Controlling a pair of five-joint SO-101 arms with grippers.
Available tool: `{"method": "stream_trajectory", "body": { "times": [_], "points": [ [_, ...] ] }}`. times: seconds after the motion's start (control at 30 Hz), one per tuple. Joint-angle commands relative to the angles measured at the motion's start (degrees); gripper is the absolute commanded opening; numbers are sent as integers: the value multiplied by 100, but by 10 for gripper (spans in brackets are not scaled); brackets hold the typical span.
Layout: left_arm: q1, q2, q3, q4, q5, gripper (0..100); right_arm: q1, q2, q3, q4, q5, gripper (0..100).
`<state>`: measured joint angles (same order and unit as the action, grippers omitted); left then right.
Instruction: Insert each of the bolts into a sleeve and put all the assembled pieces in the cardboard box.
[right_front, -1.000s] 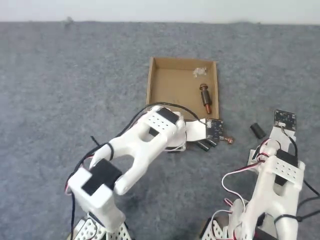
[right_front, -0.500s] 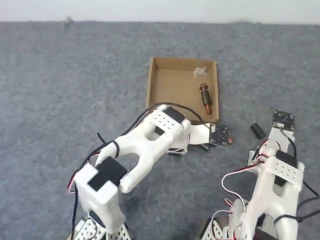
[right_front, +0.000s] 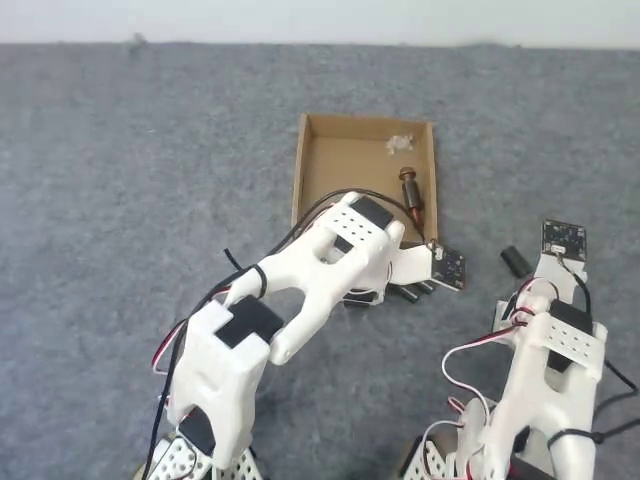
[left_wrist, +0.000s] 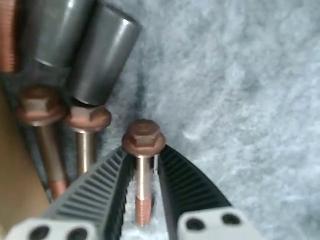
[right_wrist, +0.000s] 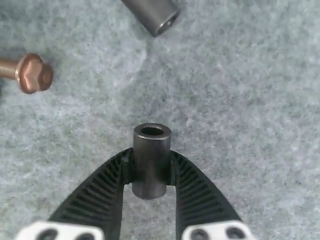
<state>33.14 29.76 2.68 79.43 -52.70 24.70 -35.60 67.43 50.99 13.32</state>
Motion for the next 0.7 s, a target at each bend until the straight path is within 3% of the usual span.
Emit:
{"method": "stream_trajectory", "body": {
  "times": [0.0, 0.13, 0.3, 0.4, 0.67],
  "points": [
    [-26, 35, -189, 70, -18, 11, -66, -171, -9, -92, 88, 7],
    [-26, 35, -198, 334, 35, 11, -66, -171, -9, -92, 88, 7],
    [-185, 35, -154, 352, 1248, 10, -66, -171, 0, -92, 79, 7],
    [-334, -158, 92, 299, 1556, 9, -66, -171, 0, -92, 70, 7],
    [-440, -2453, 2712, -1934, 2374, 9, -66, -171, 0, -92, 62, 7]
  ]
}}
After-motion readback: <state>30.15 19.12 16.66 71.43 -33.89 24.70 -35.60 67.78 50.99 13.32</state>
